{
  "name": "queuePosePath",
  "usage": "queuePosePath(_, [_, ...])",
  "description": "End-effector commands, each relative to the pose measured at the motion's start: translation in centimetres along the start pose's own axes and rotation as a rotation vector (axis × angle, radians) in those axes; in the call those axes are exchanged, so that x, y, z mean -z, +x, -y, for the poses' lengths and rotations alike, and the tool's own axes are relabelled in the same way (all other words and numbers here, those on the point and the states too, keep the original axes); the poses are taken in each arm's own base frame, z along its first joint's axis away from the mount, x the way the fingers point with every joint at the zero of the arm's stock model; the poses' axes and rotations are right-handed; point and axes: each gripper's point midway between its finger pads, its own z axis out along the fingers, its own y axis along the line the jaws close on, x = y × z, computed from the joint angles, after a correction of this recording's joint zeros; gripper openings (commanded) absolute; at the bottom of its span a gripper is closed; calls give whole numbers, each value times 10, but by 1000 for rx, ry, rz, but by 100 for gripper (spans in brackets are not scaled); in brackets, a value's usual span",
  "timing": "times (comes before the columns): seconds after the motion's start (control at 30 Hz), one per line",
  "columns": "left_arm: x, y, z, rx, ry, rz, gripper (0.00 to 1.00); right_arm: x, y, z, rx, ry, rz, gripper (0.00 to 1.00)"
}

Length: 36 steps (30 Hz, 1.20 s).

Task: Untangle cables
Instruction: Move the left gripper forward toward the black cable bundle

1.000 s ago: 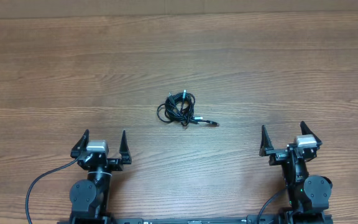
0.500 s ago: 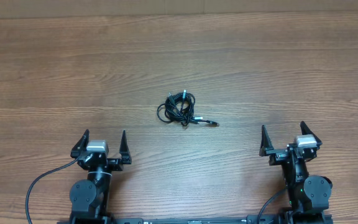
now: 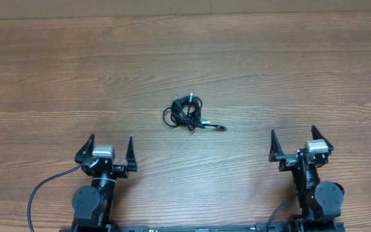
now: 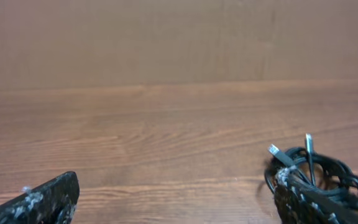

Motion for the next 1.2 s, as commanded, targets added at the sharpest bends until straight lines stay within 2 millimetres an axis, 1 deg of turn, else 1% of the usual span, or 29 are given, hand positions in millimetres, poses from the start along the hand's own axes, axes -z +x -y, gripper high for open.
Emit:
queuePosePath(0.0, [11,-32,5,-40,34,40,100,0,2,2,0,7,3,100])
queuePosePath(0.07, [20,-50,8,-40,47,48,100,0,2,2,0,7,3,100])
queuePosePath(0.2, [43,-98,11,-42,70,97,100,0,2,2,0,7,3,100])
queuePosePath(0.27, [51,-116,11,-42,73,98,100,0,2,2,0,7,3,100])
queuePosePath(0.37, [57,-135,18,-46,115,71,100,0,2,2,0,7,3,100])
queuePosePath(0.5, [55,-149,39,-44,242,-20,100,0,2,2,0,7,3,100])
queuePosePath(0.67, [37,-150,54,-12,336,-201,100,0,2,2,0,7,3,100])
queuePosePath(0.83, [15,-141,62,26,387,-382,100,0,2,2,0,7,3,100])
queuePosePath(0.9, [4,-132,67,47,419,-448,100,0,2,2,0,7,3,100])
queuePosePath(1.0, [-7,-115,80,90,501,-534,100,0,2,2,0,7,3,100])
queuePosePath(1.17, [-24,-89,103,224,632,-674,99,0,2,2,0,7,3,100])
